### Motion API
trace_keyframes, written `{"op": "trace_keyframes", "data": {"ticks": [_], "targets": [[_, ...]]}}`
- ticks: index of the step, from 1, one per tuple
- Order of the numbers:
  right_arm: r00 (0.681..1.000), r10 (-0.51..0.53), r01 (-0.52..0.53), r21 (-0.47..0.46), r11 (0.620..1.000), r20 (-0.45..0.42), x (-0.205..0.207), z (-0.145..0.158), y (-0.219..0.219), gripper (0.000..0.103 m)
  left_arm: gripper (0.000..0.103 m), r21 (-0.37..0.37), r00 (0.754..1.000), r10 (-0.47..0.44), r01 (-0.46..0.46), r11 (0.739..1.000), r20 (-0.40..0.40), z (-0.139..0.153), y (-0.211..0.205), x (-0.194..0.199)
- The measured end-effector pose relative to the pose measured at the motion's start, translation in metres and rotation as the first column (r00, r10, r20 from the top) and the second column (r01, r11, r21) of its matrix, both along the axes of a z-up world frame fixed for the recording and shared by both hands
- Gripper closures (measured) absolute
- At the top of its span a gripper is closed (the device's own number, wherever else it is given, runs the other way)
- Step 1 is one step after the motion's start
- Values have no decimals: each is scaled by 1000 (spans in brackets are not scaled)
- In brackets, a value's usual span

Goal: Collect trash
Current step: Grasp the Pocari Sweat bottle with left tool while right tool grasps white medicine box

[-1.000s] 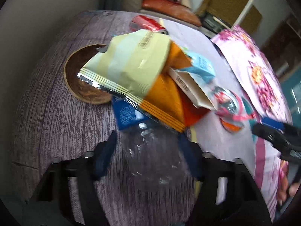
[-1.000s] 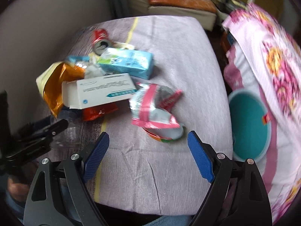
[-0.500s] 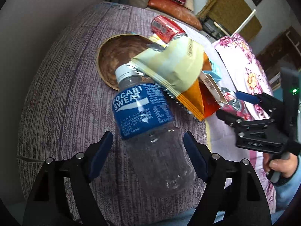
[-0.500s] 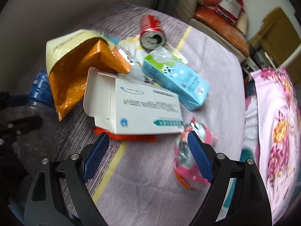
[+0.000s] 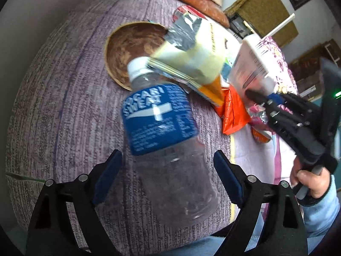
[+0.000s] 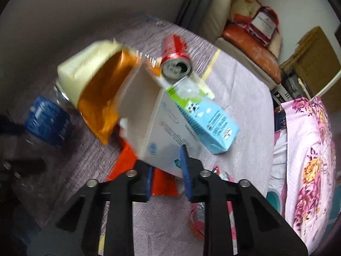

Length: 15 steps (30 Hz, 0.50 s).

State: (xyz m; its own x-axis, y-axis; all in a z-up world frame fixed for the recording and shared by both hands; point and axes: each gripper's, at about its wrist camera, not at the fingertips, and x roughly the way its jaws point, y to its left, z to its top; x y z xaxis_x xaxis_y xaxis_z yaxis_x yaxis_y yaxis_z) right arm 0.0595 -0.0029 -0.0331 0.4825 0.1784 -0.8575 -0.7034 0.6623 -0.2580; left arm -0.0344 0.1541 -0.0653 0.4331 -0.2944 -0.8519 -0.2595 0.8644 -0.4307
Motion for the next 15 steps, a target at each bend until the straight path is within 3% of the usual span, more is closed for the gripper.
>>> {"op": "trace_keyframes", "data": {"ticks": [7, 8, 9, 15], "targets": [[997, -53, 60, 143, 988, -49, -1, 36, -17, 90, 15, 26, 999, 21, -19, 999, -50, -7, -18, 10], [995, -63, 75, 172, 982, -72, -1, 41, -21, 90, 20, 37, 998, 34, -32, 999, -47, -7, -18, 10], [994, -67, 82, 183, 980, -83, -1, 43, -24, 90, 33, 46, 998, 41, -39, 998, -46, -6, -19, 9], [982, -115, 151, 267, 952, -148, -3, 55, -49, 90, 33, 107, 998, 66, -65, 992, -5, 11, -21, -12]]}}
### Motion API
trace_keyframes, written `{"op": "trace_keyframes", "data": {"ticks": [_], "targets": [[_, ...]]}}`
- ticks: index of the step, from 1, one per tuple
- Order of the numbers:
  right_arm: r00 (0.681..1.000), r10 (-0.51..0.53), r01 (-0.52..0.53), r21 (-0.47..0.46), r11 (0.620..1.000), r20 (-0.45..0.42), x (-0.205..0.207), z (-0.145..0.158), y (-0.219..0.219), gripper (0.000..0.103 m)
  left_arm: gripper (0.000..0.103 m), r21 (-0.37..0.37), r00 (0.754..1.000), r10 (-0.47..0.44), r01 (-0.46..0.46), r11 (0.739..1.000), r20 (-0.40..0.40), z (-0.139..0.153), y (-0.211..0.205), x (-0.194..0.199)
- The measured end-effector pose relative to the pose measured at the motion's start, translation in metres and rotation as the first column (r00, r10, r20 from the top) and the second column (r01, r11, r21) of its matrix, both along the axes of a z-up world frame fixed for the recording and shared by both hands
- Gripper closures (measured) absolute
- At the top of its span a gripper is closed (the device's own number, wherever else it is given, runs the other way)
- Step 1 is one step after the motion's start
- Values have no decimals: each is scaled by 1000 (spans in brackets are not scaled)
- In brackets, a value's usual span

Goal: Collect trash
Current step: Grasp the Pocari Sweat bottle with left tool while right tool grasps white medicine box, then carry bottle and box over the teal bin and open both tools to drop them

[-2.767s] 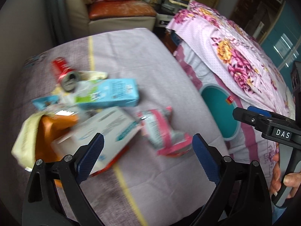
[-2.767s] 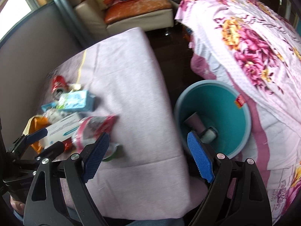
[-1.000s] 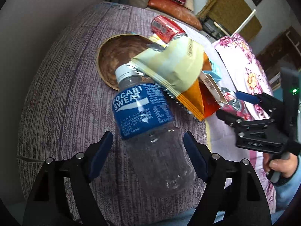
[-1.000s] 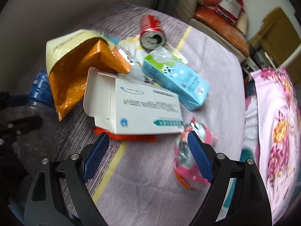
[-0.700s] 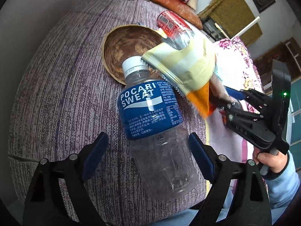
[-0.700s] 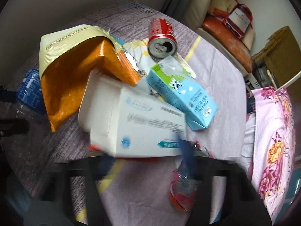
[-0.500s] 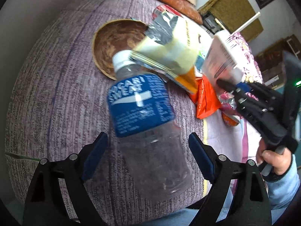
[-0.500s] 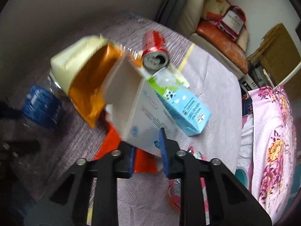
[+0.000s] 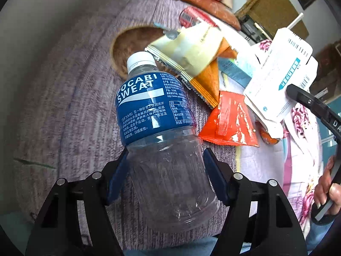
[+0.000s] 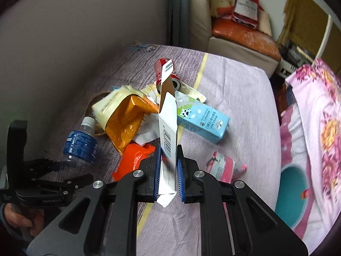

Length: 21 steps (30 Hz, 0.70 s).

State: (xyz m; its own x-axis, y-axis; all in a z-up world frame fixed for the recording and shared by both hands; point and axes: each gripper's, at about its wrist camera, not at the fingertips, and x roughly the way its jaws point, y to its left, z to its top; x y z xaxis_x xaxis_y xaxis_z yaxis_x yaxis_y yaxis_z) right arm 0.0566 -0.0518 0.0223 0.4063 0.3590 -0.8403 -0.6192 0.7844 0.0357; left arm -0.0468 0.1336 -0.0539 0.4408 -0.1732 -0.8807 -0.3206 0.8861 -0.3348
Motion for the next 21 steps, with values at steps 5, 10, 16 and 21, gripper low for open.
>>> {"op": "trace_keyframes", "data": {"ticks": [5, 10, 16, 21], "targets": [[999, -47, 49, 73, 996, -24, 0, 8, -27, 90, 33, 36, 999, -12, 10, 999, 41, 22, -8, -11], [995, -96, 98, 126, 987, -21, -3, 16, -55, 90, 33, 70, 992, -59, 52, 996, 110, 55, -26, -9], [982, -188, 183, 200, 963, 3, 2, 35, -104, 90, 33, 100, 967, -192, 177, 979, 168, 84, -76, 25], [957, -291, 280, 228, 933, 14, 11, 40, -153, 90, 33, 121, 936, -308, 291, 949, 169, 87, -130, 68]]}}
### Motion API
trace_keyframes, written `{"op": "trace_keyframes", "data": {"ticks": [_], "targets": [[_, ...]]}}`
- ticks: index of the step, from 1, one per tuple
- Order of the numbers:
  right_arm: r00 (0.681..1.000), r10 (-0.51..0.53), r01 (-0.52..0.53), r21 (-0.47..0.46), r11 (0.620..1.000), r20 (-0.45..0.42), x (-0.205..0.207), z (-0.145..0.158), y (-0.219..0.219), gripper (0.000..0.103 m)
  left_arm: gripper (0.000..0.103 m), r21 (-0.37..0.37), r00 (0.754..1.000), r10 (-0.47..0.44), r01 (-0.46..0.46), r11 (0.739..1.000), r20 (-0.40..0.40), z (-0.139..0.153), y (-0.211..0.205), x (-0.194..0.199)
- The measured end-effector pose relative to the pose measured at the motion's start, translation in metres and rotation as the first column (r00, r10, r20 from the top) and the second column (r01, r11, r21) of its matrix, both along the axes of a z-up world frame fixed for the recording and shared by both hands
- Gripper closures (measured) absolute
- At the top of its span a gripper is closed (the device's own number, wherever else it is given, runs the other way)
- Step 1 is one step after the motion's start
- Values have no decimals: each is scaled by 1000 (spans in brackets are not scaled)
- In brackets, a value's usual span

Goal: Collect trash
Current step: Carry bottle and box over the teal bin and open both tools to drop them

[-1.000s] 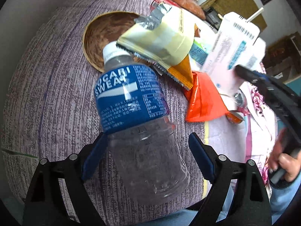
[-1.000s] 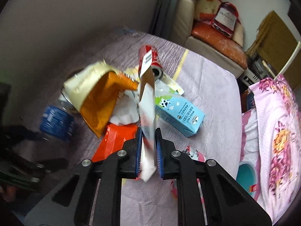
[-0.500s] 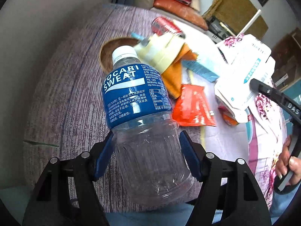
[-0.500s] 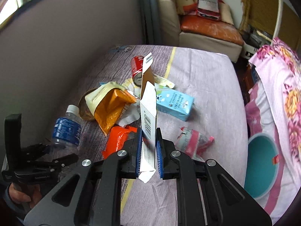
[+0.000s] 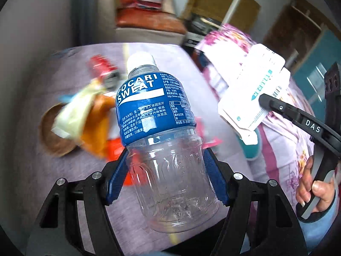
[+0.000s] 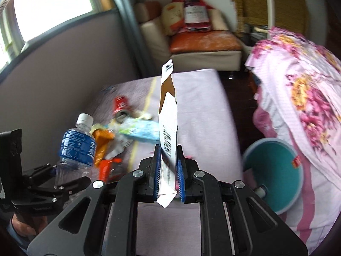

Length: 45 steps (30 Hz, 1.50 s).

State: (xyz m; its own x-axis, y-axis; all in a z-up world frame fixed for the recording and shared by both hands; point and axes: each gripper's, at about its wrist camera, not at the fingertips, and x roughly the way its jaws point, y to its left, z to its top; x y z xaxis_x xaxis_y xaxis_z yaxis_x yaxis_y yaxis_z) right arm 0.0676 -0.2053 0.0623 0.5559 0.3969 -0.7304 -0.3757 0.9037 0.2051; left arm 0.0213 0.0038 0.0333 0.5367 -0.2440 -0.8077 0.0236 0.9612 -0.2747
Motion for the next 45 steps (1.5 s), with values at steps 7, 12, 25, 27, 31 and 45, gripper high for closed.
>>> {"op": "trace_keyframes", "data": {"ticks": [7, 12, 25, 27, 31, 45], "targets": [[985, -169, 169, 22, 985, -20, 13, -13, -78, 90, 33, 49, 985, -172, 172, 984, -10, -5, -87, 47], [963, -269, 270, 31, 962, -31, 18, -25, -130, 90, 33, 55, 963, -266, 268, 962, -44, -15, -149, 77], [899, -429, 433, 32, 901, -91, 29, -62, -218, 89, 33, 66, 903, -402, 415, 907, -149, -63, -235, 120], [892, -440, 445, 30, 895, -101, 30, -66, -223, 89, 33, 68, 896, -413, 428, 901, -161, -68, -243, 124], [882, -458, 463, 18, 886, -112, 35, -74, -232, 89, 33, 69, 879, -440, 458, 886, -184, -80, -259, 131], [863, -484, 488, -11, 873, -149, 43, -87, -252, 89, 32, 39, 843, -464, 491, 870, -273, -117, -287, 147]]}}
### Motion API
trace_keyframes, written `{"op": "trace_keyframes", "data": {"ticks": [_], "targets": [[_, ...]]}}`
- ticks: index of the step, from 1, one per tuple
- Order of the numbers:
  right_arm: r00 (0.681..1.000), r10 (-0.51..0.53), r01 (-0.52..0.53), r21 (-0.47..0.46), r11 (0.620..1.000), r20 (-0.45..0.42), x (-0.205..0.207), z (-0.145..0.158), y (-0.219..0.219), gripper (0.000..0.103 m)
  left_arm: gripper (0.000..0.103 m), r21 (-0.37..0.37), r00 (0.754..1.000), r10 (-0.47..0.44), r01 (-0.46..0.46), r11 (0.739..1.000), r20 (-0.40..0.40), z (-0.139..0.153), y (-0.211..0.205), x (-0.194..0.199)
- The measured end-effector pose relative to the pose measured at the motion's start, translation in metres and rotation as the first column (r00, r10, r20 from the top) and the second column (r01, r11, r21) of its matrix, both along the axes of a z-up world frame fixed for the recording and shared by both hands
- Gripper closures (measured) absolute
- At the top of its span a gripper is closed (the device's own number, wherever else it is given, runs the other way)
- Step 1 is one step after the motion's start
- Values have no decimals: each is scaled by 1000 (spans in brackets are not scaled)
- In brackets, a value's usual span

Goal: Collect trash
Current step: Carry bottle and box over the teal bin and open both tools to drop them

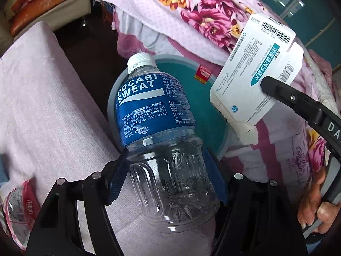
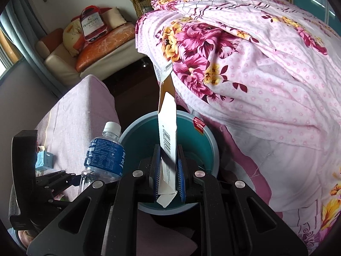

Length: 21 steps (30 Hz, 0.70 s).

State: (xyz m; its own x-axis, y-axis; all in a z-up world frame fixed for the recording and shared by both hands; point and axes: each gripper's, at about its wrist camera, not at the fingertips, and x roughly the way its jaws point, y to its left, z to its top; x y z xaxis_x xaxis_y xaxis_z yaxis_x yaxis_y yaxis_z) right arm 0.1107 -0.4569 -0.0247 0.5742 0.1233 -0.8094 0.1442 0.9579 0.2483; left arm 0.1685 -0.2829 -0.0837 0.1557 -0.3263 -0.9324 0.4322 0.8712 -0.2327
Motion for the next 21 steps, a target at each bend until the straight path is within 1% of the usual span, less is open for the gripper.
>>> {"op": "trace_keyframes", "data": {"ticks": [1, 3, 4, 15, 19, 21], "targets": [[1000, -1, 1, -1, 1000, -3, 1, -1, 1, 89, 32, 1, 1000, 1, -1, 1000, 1, -1, 1, 0], [1000, -2, 2, -1, 1000, -6, 1, -2, 2, 89, 24, -5, 1000, 1, -1, 1000, -4, -2, 2, 1], [1000, -2, 2, -2, 1000, -8, 1, -2, 2, 89, 23, -9, 1000, 4, -4, 1000, 0, -1, 4, 0], [999, 6, -7, -11, 1000, -35, 9, -7, 10, 88, 22, -22, 999, 33, -32, 999, 9, 8, 23, -5], [998, 10, -10, -7, 1000, -55, 13, -9, 14, 84, 22, -33, 999, 51, -51, 998, 13, 12, 30, -6], [998, 9, -9, -4, 1000, -62, 13, -9, 16, 83, 19, -38, 998, 59, -59, 998, 10, 13, 33, -6]]}}
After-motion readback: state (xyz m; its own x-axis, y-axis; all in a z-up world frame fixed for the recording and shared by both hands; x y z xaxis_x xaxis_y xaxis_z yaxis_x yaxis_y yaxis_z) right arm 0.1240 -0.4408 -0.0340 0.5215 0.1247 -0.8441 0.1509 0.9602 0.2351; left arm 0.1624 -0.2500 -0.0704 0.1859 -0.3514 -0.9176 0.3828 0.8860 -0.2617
